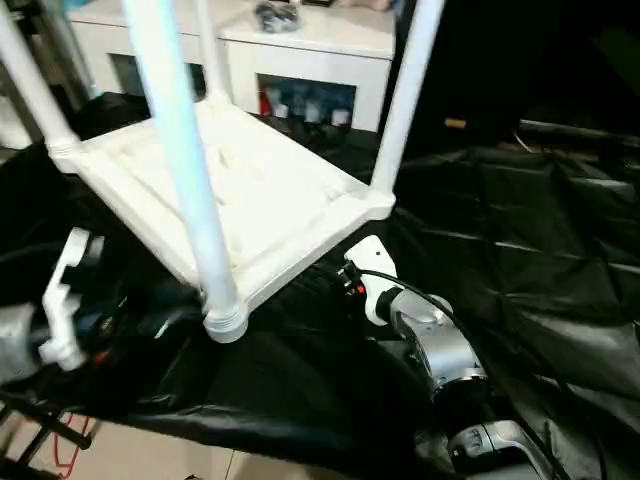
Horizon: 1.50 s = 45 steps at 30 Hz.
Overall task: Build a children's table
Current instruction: Rotate table base
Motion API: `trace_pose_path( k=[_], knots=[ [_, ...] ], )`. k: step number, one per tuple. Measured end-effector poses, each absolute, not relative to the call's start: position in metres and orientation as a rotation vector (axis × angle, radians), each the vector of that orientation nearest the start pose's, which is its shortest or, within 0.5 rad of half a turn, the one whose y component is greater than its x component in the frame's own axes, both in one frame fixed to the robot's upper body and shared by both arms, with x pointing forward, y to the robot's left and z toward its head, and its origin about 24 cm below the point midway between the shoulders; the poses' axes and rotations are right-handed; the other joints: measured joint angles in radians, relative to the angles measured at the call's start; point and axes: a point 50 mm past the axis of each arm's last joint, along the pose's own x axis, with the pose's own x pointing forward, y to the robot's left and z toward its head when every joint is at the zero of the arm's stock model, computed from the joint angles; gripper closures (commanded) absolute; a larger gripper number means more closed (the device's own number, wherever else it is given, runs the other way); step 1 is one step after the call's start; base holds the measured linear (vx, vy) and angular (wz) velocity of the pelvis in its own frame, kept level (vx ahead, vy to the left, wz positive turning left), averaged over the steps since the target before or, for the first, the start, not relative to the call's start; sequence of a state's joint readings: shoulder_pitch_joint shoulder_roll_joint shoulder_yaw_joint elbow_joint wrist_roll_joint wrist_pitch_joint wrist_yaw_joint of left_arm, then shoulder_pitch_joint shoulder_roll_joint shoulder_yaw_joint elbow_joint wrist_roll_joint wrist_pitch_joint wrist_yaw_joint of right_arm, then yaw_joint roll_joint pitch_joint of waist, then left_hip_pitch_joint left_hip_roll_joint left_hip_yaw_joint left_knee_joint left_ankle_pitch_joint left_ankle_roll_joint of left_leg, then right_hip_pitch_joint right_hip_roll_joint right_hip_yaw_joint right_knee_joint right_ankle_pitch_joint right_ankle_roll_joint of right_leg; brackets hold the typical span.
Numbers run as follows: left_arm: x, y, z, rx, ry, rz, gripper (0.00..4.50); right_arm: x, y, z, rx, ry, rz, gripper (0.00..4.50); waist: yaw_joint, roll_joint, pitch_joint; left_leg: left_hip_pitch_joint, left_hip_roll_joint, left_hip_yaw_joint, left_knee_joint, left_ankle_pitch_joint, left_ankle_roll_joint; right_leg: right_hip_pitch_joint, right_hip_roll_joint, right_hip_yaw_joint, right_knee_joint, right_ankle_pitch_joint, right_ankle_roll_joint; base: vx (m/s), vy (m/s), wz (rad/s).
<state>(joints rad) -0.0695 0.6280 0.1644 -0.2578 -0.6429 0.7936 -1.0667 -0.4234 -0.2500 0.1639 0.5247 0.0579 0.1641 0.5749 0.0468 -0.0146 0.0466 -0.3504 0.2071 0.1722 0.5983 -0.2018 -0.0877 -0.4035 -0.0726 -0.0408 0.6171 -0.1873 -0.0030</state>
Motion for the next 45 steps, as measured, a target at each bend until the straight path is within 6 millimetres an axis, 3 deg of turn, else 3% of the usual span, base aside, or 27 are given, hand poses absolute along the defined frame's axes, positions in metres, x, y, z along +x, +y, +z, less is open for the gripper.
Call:
trace_pose_path(
  k=[8,11,17,20,23,30,36,40,45],
  knots=[
    [0.230,0.250,0.114,-0.126,0.430,-0.955,0.23,0.314,-0.140,0.020,-0.212,0.360,0.683,1.32,-0.004,0.000,0.000,0.000,0.000,0.000,0.000,0.000,0.000,0.001,0.000,0.000,0.000,0.000,0.000,0.000,0.000,0.00],
    [0.241,0.248,0.121,-0.100,0.355,-0.936,0.03,0.314,-0.140,0.018,-0.213,0.369,0.675,1.32,0.001,0.000,0.000,0.000,0.000,0.000,0.001,0.000,0.000,0.001,0.000,0.001,0.000,0.000,0.000,0.000,0.000,0.00],
    [0.261,0.222,0.128,-0.128,0.242,-1.003,0.03,0.321,-0.139,0.015,-0.194,0.374,0.595,1.32,0.006,-0.002,-0.001,0.000,0.000,0.001,0.001,0.000,0.000,0.000,-0.001,0.001,0.000,0.000,0.000,0.000,0.000,0.00],
    [0.276,0.178,0.128,-0.173,0.160,-1.133,0.03,0.334,-0.133,0.022,-0.188,0.357,0.528,1.32,0.011,-0.003,-0.001,0.000,-0.001,0.001,0.001,0.001,-0.002,0.000,-0.001,0.001,0.000,0.000,-0.001,0.000,0.000,0.00],
    [0.283,0.155,0.118,-0.141,0.161,-1.171,0.03,0.341,-0.125,0.031,-0.186,0.317,0.513,1.32,0.007,-0.004,-0.001,0.000,0.000,0.001,0.000,0.001,-0.002,0.000,-0.001,0.001,0.000,0.000,0.000,0.000,0.000,0.00],
    [0.281,0.125,0.103,-0.141,0.157,-1.215,0.03,0.346,-0.129,0.031,-0.148,0.325,0.472,1.32,0.009,-0.004,-0.001,-0.002,0.000,0.002,-0.001,0.001,-0.002,-0.002,-0.001,0.000,0.000,0.000,0.000,0.000,0.000,0.00],
    [0.271,0.095,0.101,-0.186,0.138,-1.298,0.03,0.345,-0.133,0.025,-0.150,0.358,0.486,1.32,0.002,-0.004,-0.001,-0.002,0.000,0.002,-0.001,0.001,-0.002,-0.001,-0.001,0.000,-0.001,0.000,0.000,0.000,0.000,0.00],
    [0.268,0.074,0.101,-0.204,0.112,-1.340,0.03,0.344,-0.133,0.023,-0.148,0.369,0.500,1.32,-0.011,-0.002,0.000,-0.002,0.000,0.002,-0.001,0.001,-0.002,-0.002,-0.001,0.000,0.000,0.000,0.000,0.000,0.000,0.00],
    [0.277,0.051,0.106,-0.199,0.096,-1.366,0.03,0.343,-0.137,0.022,-0.156,0.376,0.499,1.32,-0.016,0.012,0.004,-0.002,0.000,0.002,0.000,0.001,-0.002,-0.001,-0.001,0.001,0.000,0.000,-0.001,0.000,0.000,0.00]
  ],
)
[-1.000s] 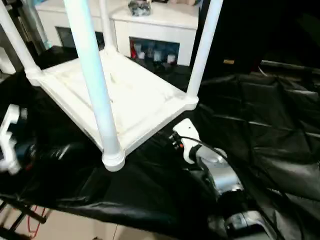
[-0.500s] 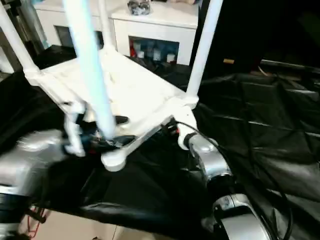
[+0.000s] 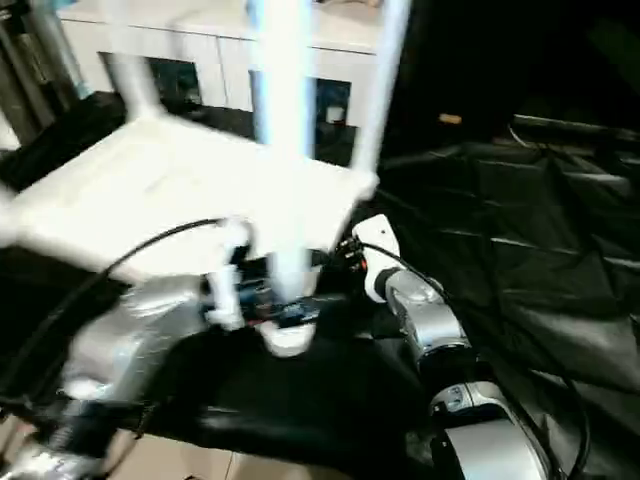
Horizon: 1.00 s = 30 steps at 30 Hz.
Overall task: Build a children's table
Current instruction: Rotate table base
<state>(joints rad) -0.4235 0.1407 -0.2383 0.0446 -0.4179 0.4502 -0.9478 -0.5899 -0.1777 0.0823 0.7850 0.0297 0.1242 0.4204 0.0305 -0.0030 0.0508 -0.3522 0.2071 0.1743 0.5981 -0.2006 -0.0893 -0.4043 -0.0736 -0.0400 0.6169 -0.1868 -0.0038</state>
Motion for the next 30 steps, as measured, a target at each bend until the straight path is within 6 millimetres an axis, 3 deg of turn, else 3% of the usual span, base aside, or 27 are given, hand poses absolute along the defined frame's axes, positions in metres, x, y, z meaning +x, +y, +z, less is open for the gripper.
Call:
trace_pose_path(
  k=[6,15,18,26,30],
  knots=[
    [0.284,0.027,0.108,-0.165,0.078,-1.387,0.03,0.341,-0.148,0.023,-0.162,0.368,0.472,1.32,0.001,0.030,-0.002,-0.003,0.000,0.000,0.001,-0.001,0.001,0.000,-0.001,-0.001,-0.002,0.000,0.000,0.000,0.000,0.00],
    [0.295,-0.002,0.108,-0.154,0.056,-1.365,0.03,0.332,-0.158,0.020,-0.148,0.374,0.478,1.32,-0.001,0.056,-0.002,-0.006,-0.001,-0.001,0.003,-0.001,0.002,0.001,-0.001,-0.002,-0.002,0.000,-0.001,0.000,0.000,0.00],
    [0.300,-0.006,0.109,-0.131,0.044,-1.343,0.03,0.333,-0.161,0.022,-0.152,0.367,0.466,1.32,-0.004,0.071,-0.003,-0.006,-0.001,-0.001,0.003,-0.001,0.003,0.001,-0.001,-0.002,-0.002,0.001,-0.001,0.000,0.000,0.00],
    [0.309,0.013,0.105,-0.014,0.057,-1.346,0.03,0.332,-0.176,0.034,-0.176,0.329,0.450,1.32,0.000,0.078,-0.003,-0.007,-0.001,-0.002,0.003,0.003,0.009,0.001,-0.001,-0.004,-0.002,0.000,-0.001,0.000,0.000,0.00],
    [0.313,0.044,0.098,0.034,0.075,-1.334,0.03,0.327,-0.193,0.045,-0.231,0.324,0.494,1.32,0.004,0.078,-0.003,-0.007,-0.001,-0.002,0.003,0.003,0.010,0.001,-0.002,-0.004,-0.003,0.000,-0.001,0.000,0.000,0.00]
  ],
)
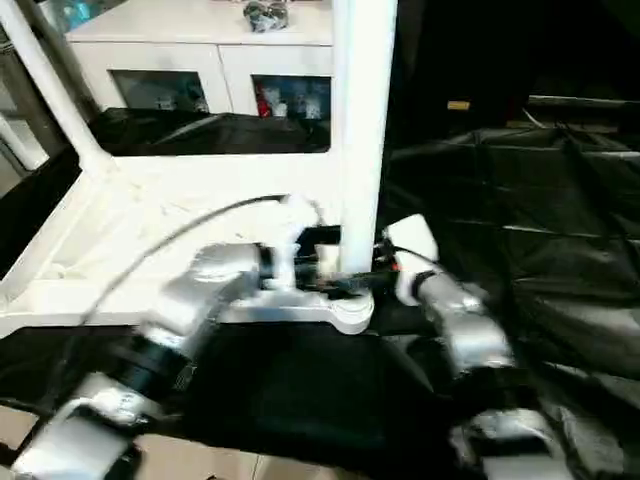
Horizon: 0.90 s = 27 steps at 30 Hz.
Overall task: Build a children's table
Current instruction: Rotate table base
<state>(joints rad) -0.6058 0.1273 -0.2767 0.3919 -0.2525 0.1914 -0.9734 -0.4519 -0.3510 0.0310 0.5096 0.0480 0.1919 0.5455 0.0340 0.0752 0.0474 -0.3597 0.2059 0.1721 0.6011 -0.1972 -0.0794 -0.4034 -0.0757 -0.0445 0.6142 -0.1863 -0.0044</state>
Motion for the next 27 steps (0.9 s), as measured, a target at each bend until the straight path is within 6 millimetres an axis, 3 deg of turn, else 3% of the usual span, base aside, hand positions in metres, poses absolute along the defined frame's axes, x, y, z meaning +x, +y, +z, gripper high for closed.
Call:
trace_pose_path(
  k=[5,9,12,15,24,26,27],
  knots=[
    [0.313,0.087,0.088,0.086,0.152,-1.347,0.03,0.312,-0.217,0.052,-0.299,0.366,0.594,1.32,0.004,-0.001,0.000,-0.002,0.000,0.000,0.000,0.000,0.000,0.000,0.000,-0.001,0.000,0.000,0.000,0.000,0.000,0.00],
    [0.317,0.102,0.087,0.148,0.198,-1.378,0.03,0.302,-0.217,0.054,-0.299,0.392,0.705,1.32,0.011,-0.001,0.000,-0.002,0.000,0.000,0.001,0.000,0.001,0.000,0.000,-0.001,0.000,0.000,0.000,0.000,0.000,0.00],
    [0.318,0.108,0.080,0.217,0.256,-1.414,0.36,0.295,-0.224,0.059,-0.318,0.423,0.764,1.32,0.019,-0.001,0.000,-0.003,0.000,0.000,0.001,0.000,0.001,0.000,0.000,-0.001,0.000,0.000,0.000,0.000,0.000,0.00],
    [0.319,0.107,0.072,0.268,0.303,-1.446,0.64,0.284,-0.233,0.065,-0.356,0.471,0.831,1.32,0.028,-0.001,0.000,-0.004,0.000,0.000,0.000,0.000,0.001,0.000,0.000,-0.001,-0.001,0.000,0.000,0.000,0.000,0.00],
    [0.327,0.085,0.054,0.411,0.348,-1.439,1.25,0.267,-0.239,0.074,-0.402,0.541,0.922,1.32,0.026,0.008,-0.002,-0.005,0.000,-0.001,0.001,0.000,0.002,0.000,-0.001,-0.002,-0.003,0.000,0.000,0.000,0.000,0.00],
    [0.330,0.079,0.050,0.420,0.350,-1.407,1.35,0.265,-0.237,0.075,-0.404,0.537,0.934,1.32,0.023,0.018,-0.003,-0.005,0.000,-0.001,0.002,-0.001,0.002,0.000,-0.001,-0.002,-0.003,0.000,0.000,0.000,0.000,0.00],
    [0.331,0.077,0.050,0.424,0.348,-1.402,1.64,0.264,-0.237,0.075,-0.402,0.538,0.938,1.32,0.021,0.022,-0.003,-0.005,-0.001,-0.001,0.002,-0.001,0.003,0.000,-0.001,-0.001,-0.003,0.000,0.000,0.000,0.000,0.00]
  ],
)
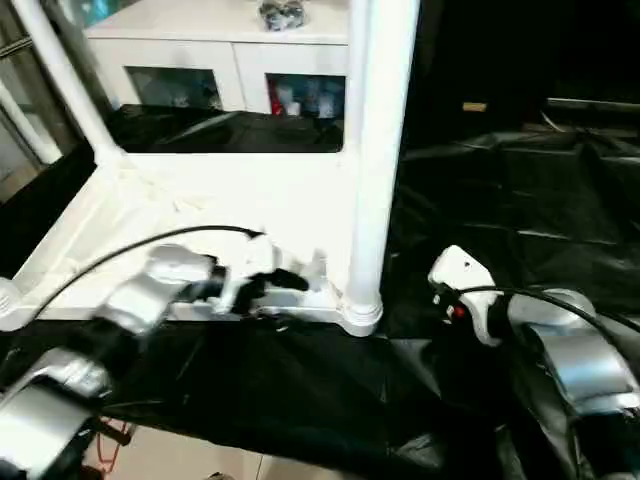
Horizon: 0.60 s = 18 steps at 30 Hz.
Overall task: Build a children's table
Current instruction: Rotate table base, then rotate leg to tighten
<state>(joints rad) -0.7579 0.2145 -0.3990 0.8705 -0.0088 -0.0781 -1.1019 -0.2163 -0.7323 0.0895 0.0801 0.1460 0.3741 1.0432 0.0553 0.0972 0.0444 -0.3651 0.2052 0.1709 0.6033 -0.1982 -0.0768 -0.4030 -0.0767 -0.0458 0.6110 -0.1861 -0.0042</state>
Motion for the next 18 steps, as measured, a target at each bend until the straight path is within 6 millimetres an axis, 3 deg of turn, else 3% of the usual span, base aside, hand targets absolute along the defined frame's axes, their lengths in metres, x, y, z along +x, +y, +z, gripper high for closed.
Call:
trace_pose_path(
  k=[6,18],
  knots=[
    [0.332,0.075,0.045,0.452,0.389,-1.426,2.16,0.255,-0.238,0.071,-0.396,0.571,0.946,1.32,-0.002,0.016,-0.004,0.000,0.000,-0.001,0.000,0.000,0.000,0.000,0.000,-0.001,0.000,0.000,0.000,0.000,0.000,0.00],
    [0.330,0.084,0.042,0.396,0.431,-1.509,3.07,0.252,-0.238,0.072,-0.402,0.575,0.943,1.32,0.001,0.020,-0.006,0.000,0.000,-0.001,0.000,0.000,0.000,0.000,0.000,-0.001,0.000,0.000,0.000,0.000,0.000,0.00]
  ],
)
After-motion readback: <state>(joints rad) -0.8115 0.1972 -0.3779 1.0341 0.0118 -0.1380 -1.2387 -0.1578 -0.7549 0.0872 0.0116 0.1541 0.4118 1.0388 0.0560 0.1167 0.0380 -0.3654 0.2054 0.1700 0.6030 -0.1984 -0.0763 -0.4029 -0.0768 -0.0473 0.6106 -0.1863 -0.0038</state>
